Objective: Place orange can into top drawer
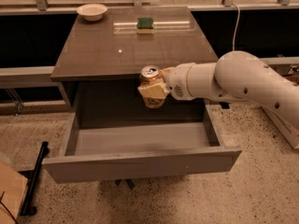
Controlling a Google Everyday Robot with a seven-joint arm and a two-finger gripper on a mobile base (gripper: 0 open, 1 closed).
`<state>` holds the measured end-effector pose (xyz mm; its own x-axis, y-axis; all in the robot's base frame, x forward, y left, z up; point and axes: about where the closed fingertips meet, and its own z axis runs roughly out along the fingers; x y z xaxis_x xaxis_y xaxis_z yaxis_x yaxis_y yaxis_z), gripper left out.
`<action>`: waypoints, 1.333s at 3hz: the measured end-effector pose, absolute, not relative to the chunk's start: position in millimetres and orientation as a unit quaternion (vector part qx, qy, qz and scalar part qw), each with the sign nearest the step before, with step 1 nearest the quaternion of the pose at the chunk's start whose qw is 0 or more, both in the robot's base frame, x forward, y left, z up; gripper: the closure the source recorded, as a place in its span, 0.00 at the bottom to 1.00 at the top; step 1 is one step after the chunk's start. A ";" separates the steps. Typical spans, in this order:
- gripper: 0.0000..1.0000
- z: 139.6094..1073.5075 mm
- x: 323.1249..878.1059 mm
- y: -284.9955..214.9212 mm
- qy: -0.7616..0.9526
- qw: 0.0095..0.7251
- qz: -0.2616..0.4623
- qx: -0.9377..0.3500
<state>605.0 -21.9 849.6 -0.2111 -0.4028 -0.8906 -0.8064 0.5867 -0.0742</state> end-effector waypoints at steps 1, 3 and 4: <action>1.00 823.5 605.7 -17.7 0.748 0.479 0.222 -0.402; 0.90 743.0 604.3 -18.1 0.738 0.489 0.264 -0.383; 0.75 701.9 609.9 -30.5 0.737 0.485 0.279 -0.378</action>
Offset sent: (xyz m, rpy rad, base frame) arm -0.0065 0.0105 -0.1225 0.1362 0.0264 0.0133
